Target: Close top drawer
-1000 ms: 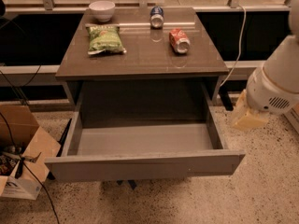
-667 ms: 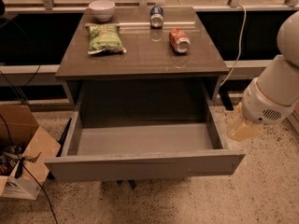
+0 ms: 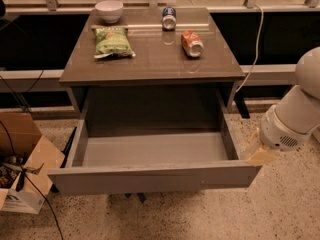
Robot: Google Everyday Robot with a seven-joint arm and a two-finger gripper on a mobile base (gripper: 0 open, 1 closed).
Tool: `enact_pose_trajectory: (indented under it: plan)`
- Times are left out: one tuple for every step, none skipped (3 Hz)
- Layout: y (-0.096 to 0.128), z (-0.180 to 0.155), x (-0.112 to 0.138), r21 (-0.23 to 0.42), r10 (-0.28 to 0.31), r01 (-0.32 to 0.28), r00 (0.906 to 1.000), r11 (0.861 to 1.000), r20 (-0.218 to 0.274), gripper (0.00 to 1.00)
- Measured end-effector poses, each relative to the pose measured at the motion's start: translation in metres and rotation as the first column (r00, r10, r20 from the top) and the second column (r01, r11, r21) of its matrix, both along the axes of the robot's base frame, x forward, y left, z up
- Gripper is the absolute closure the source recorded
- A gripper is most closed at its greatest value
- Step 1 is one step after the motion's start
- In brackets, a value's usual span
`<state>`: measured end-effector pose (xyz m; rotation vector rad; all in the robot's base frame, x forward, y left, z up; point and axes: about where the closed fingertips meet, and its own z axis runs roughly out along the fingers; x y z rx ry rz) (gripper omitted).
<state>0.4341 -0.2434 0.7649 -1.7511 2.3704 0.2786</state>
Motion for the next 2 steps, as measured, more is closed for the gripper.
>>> enact_pose_trajectory:
  plan:
    - [0.009, -0.018, -0.001, -0.018, -0.006, 0.006, 0.9996, 1.0, -0.028, 1.0]
    - [0.026, -0.079, -0.011, -0.014, -0.012, 0.01, 0.9908, 1.0, -0.135, 1.0]
